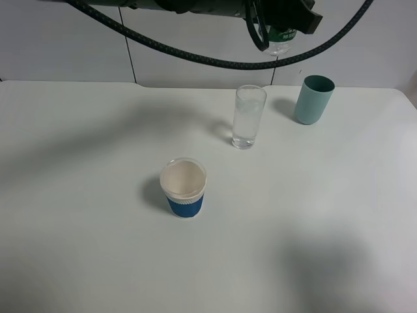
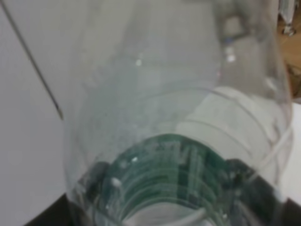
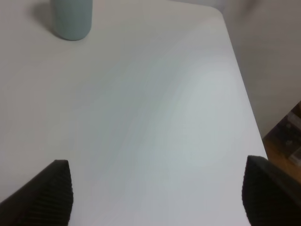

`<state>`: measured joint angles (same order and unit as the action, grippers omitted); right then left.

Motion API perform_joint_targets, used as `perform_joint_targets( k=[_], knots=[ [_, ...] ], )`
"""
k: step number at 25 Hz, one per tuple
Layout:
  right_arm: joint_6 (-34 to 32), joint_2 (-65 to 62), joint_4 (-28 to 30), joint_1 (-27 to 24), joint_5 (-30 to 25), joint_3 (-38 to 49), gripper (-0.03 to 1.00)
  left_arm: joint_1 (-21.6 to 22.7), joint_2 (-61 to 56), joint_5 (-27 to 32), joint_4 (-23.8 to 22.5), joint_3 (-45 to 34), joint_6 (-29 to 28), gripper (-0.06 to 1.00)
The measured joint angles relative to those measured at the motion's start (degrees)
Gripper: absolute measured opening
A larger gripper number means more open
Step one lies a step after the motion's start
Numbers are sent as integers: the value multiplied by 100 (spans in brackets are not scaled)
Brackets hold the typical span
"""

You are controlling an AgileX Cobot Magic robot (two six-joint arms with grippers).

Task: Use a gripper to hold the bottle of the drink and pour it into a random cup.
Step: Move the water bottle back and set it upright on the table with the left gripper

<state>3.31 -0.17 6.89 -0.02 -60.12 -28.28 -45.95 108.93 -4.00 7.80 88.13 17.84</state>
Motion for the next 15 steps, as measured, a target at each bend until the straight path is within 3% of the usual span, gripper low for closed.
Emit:
perform_joint_targets(
  k=[3, 7, 15],
  knots=[
    [0, 0, 0, 0, 0, 0, 74, 183, 0, 153, -820, 0, -943, 50],
    [0, 0, 0, 0, 0, 0, 74, 492, -74, 58, -1432, -293, -1408, 50],
    [0, 0, 0, 0, 0, 0, 74, 1103, -325, -545, -1677, -1456, -1463, 50]
  ],
)
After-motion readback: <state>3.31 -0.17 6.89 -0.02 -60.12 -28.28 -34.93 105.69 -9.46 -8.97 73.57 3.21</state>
